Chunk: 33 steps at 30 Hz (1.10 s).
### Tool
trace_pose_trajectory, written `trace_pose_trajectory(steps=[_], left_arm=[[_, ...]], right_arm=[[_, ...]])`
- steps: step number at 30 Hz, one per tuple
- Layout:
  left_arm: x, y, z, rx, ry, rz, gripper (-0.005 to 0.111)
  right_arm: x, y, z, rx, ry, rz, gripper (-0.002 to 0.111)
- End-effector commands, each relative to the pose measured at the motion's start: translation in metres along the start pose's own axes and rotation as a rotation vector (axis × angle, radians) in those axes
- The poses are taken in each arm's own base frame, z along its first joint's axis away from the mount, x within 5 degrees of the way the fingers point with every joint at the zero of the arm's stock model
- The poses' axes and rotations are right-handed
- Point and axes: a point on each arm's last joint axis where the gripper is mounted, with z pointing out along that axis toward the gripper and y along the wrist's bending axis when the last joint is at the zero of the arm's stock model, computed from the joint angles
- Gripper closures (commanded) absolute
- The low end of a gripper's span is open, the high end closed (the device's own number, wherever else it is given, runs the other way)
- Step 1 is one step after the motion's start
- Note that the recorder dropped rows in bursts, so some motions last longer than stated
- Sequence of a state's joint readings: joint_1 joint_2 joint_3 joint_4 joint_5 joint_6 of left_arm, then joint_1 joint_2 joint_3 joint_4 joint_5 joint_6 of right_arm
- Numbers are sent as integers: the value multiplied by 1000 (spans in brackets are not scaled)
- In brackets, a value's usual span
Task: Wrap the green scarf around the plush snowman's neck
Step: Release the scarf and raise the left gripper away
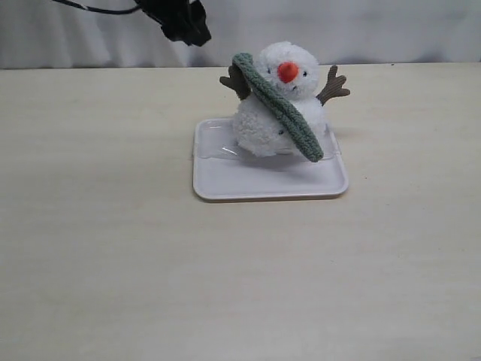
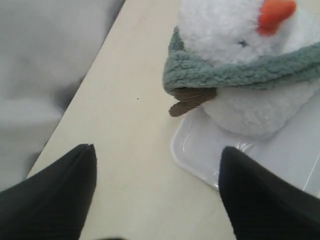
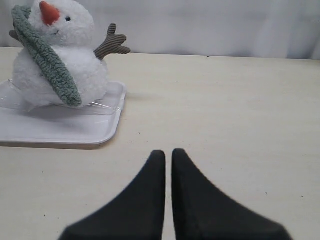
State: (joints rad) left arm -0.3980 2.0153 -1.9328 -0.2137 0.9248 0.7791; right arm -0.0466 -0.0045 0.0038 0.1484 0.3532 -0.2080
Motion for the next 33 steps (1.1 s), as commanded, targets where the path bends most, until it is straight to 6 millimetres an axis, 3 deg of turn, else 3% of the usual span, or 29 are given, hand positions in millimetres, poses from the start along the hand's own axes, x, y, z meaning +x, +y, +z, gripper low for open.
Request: trace_pose_trajectory(steps=[1,8,12,14,18,22,26,30,33], left_arm=[[12,26,-14,12,-87,-211,41],[32,53,-24,23,-142,-365,41],[41,68,-31,13,-195,-448,48],[47,76,-34,6,-217,-487,56],[61,91,-45,-7,-238,-544,76],[74,106,-77,-75,-307,-602,99],[86,111,-123,-203,-451,-617,107],[100,95,-150,-320,-526,-618,107],[108,73,-174,-439,-589,-602,107]], right_arm=[[-4,-2,0,26,-32,-72,104],[-13,-4,-1,58,-130,-120,104],[-34,-8,-7,91,-375,-12,104],[-44,-11,-12,77,-509,210,104],[-46,-14,-13,31,-551,494,104],[-46,-15,-13,31,-555,540,104],[-50,-14,-15,37,-533,460,104],[-73,-10,-26,-8,-519,442,104],[-96,-9,-36,-24,-510,397,104]])
